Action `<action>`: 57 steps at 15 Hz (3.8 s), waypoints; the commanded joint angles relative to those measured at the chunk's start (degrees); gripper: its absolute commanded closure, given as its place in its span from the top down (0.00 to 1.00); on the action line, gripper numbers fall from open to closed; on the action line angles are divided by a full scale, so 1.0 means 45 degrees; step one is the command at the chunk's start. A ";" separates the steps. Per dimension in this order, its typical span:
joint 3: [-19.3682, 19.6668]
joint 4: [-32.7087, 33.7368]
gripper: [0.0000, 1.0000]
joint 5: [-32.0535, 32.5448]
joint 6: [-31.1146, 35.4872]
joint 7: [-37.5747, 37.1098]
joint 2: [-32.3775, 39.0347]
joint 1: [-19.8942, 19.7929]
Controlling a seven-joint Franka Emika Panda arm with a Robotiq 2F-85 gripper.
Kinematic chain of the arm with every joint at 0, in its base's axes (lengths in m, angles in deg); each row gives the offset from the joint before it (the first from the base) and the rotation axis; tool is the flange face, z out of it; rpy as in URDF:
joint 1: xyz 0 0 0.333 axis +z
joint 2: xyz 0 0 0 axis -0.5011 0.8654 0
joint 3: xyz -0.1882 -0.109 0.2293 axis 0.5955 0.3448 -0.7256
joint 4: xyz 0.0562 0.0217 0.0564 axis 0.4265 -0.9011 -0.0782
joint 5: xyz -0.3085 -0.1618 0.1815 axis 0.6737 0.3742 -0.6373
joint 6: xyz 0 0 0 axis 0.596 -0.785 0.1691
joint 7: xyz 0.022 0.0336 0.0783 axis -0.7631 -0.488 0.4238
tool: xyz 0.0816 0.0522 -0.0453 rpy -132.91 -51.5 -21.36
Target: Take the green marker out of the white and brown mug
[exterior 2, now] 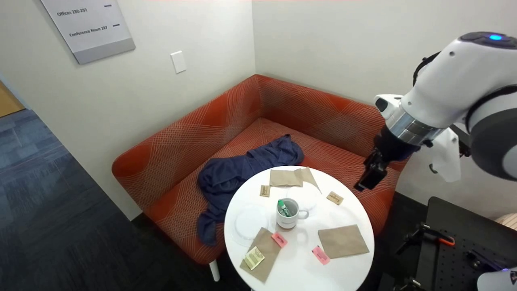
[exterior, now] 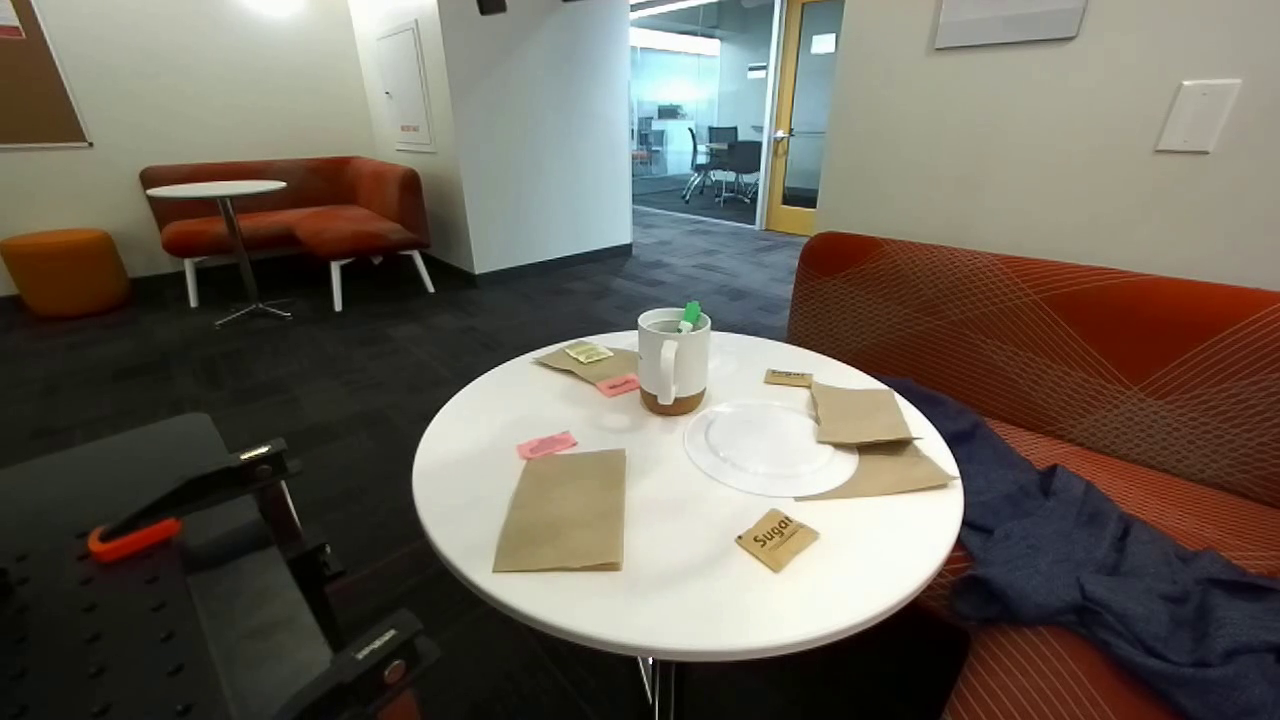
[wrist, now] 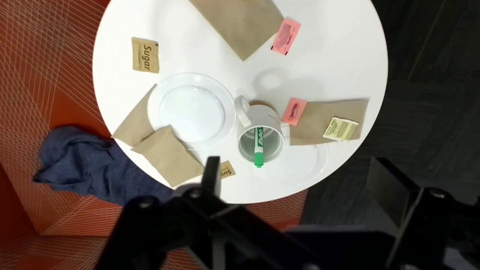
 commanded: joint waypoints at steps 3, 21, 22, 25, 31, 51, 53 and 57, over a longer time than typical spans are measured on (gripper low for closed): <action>0.0012 0.1339 1.00 -0.0043 0.1843 -0.0190 0.3070 -0.0066; -0.0049 0.1453 1.00 0.1953 0.3806 -0.4348 0.6008 -0.0076; -0.0045 0.1476 1.00 0.1858 0.3799 -0.4337 0.6155 -0.0023; -0.0061 0.1590 1.00 0.1204 0.4082 -0.3441 0.6735 0.0123; 0.0095 0.2220 1.00 0.1642 0.4849 -0.3415 0.7886 0.0348; 0.0673 0.3626 0.80 0.2091 0.4971 -0.3672 0.9025 0.0916; 0.0715 0.3753 0.63 0.2146 0.4914 -0.3702 0.9095 0.0936; 0.0696 0.4406 0.60 0.2018 0.4721 -0.3574 0.9630 0.0881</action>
